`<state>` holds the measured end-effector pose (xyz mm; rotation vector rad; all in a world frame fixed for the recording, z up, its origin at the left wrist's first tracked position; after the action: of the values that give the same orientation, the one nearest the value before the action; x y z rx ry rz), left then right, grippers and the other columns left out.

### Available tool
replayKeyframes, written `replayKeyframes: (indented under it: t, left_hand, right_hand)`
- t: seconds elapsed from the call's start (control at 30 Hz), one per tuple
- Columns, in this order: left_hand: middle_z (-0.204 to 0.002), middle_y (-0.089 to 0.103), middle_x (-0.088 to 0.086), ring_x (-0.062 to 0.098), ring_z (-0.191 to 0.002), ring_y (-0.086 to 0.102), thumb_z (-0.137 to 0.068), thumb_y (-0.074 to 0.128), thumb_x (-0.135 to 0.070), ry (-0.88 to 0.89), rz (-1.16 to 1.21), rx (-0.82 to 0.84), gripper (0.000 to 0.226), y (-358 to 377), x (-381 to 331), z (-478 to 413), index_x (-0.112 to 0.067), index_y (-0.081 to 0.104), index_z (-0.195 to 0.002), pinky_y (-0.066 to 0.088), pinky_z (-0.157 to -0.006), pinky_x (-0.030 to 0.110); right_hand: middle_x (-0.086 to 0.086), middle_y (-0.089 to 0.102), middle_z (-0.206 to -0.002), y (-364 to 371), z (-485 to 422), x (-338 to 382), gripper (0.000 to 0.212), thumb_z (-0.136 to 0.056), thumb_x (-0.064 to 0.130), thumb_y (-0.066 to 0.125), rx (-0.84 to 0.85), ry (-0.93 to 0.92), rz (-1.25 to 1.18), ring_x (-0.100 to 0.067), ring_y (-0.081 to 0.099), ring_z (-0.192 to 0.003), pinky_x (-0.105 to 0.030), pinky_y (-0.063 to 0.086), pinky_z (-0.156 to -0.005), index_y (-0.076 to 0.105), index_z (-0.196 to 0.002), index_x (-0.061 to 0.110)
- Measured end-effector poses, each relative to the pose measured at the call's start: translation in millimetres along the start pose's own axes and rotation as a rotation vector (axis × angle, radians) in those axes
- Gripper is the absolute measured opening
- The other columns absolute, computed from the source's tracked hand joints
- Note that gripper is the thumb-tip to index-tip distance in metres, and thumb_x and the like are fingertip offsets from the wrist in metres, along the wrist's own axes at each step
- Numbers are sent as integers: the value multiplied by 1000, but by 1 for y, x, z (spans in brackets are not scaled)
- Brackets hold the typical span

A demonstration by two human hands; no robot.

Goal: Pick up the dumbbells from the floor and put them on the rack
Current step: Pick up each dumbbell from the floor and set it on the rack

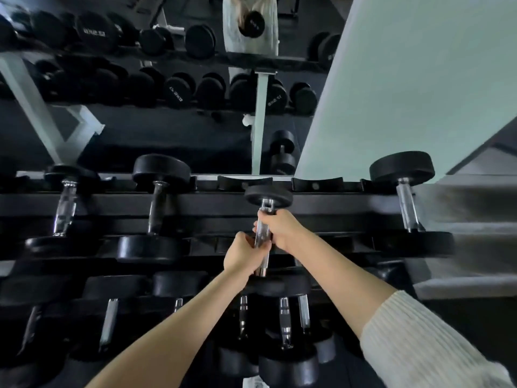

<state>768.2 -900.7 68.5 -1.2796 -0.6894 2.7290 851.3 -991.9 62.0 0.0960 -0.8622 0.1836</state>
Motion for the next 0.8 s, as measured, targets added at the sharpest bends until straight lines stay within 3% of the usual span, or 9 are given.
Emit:
replayKeyframes:
  t: [0.1, 0.27, 0.37, 0.43, 0.5, 0.63, 0.8]
  left_hand:
    - [-68, 50, -6, 12, -57, 45, -82, 63, -45, -33, 1, -36, 36, -5, -8, -34, -14, 46, -90, 32, -49, 27]
    - [-64, 48, -5, 14, -55, 46, -82, 63, -43, -61, 16, -89, 35, -14, -11, -78, -12, 46, -88, 32, -49, 27]
    - [-72, 51, -4, 15, -64, 50, -84, 62, -41, -70, 44, -100, 34, -16, -14, -95, -14, 45, -93, 37, -53, 28]
    - [-74, 51, -5, 17, -70, 53, -85, 62, -40, -72, 46, -107, 33, -16, -13, -103, -14, 44, -96, 40, -56, 29]
    - [-75, 52, -5, 18, -73, 55, -85, 62, -40, -81, 45, -111, 35, -16, -10, -108, -13, 45, -99, 43, -58, 30]
    - [-75, 51, -10, 19, -80, 58, -86, 62, -39, -77, 32, -112, 33, -12, -3, -113, -15, 43, -99, 51, -75, 37]
    - [-82, 53, -7, 19, -84, 57, -85, 63, -38, -72, 58, -35, 35, -9, -3, -116, -14, 43, -102, 50, -77, 36]
  right_hand:
    - [-9, 59, -75, 11, -34, 14, 16, -94, 13, 54, 26, 18, 29, -20, 59, -66, -38, 51, -78, 55, -79, 9]
    - [-11, 58, -74, 33, -77, 28, 19, -94, 13, 55, 69, 46, 71, -21, 59, -66, -41, 52, -87, 55, -78, 4]
    - [-11, 60, -76, 43, -93, 34, 14, -93, 14, 56, 88, 57, 108, -22, 61, -69, -46, 51, -97, 57, -92, 1]
    - [-11, 61, -78, 47, -99, 35, 22, -93, 15, 57, 92, 74, 131, -22, 62, -70, -45, 52, -95, 57, -107, -1]
    - [-12, 63, -84, 48, -102, 32, 31, -93, 16, 57, 84, 91, 154, -25, 64, -79, -43, 52, -93, 55, -117, -3]
    - [-14, 63, -105, 47, -106, 28, 35, -92, 20, 58, 86, 95, 221, -32, 61, -111, -50, 44, -103, 55, -120, -1]
    - [-15, 63, -111, 47, -104, 26, 36, -91, 23, 60, 107, 91, 219, -33, 59, -114, -51, 44, -104, 56, -120, 2]
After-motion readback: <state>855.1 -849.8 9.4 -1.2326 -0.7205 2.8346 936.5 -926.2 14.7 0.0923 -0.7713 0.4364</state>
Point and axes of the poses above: each hand's wrist, its own z-axis away from the middle knuckle, its own y-axis out of the palm, x = y × z, the point moved 10 cm from there along -z, towards the middle knuckle
